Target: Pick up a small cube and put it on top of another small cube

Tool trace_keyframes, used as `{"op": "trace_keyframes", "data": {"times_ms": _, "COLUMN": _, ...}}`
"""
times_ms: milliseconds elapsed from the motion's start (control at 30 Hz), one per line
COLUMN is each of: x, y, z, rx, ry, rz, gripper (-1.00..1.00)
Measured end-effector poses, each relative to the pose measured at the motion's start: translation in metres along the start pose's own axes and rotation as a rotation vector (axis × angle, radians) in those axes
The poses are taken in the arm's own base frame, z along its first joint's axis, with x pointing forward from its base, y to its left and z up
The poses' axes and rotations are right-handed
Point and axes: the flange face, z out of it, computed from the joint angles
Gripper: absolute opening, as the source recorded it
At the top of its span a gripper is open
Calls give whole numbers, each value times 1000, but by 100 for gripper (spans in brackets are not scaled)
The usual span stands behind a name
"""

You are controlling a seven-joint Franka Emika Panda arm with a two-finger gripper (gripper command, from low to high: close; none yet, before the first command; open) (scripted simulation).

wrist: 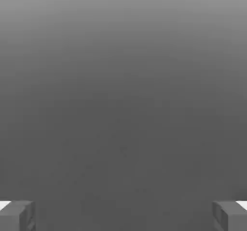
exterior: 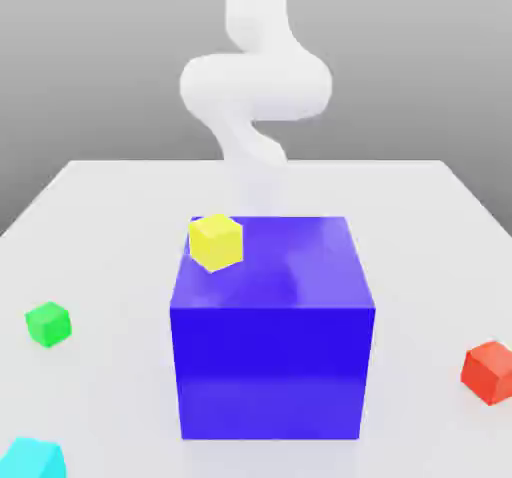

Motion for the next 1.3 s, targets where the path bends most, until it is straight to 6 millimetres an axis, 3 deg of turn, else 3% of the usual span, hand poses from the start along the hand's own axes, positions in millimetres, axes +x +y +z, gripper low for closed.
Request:
{"op": "trace_keyframes", "data": {"times_ms": 233, "x": -76, "y": -49, "z": 133, "rx": -19, "ry": -218, "rz": -478, "gripper": 0}}
{"op": "trace_keyframes", "data": {"times_ms": 467, "x": -195, "y": -73, "z": 239, "rx": 19, "ry": -433, "rz": -957, "gripper": 0}}
{"op": "trace_keyframes", "data": {"times_ms": 667, "x": -328, "y": -73, "z": 299, "rx": 108, "ry": -623, "rz": -1393, "gripper": 0}}
{"op": "trace_keyframes", "data": {"times_ms": 867, "x": -437, "y": -34, "z": 347, "rx": 203, "ry": -797, "rz": -1738, "gripper": 0}}
{"op": "trace_keyframes", "data": {"times_ms": 1000, "x": -470, "y": -12, "z": 383, "rx": 214, "ry": -813, "rz": -1767, "gripper": 0}}
{"op": "trace_keyframes", "data": {"times_ms": 1033, "x": -475, "y": -7, "z": 390, "rx": 215, "ry": -814, "rz": -1769, "gripper": -100}}
{"op": "trace_keyframes", "data": {"times_ms": 1233, "x": -478, "y": -5, "z": 393, "rx": 213, "ry": -816, "rz": -1769, "gripper": -100}}
{"op": "trace_keyframes", "data": {"times_ms": 1300, "x": -472, "y": -10, "z": 384, "rx": 214, "ry": -816, "rz": -1769, "gripper": -100}}
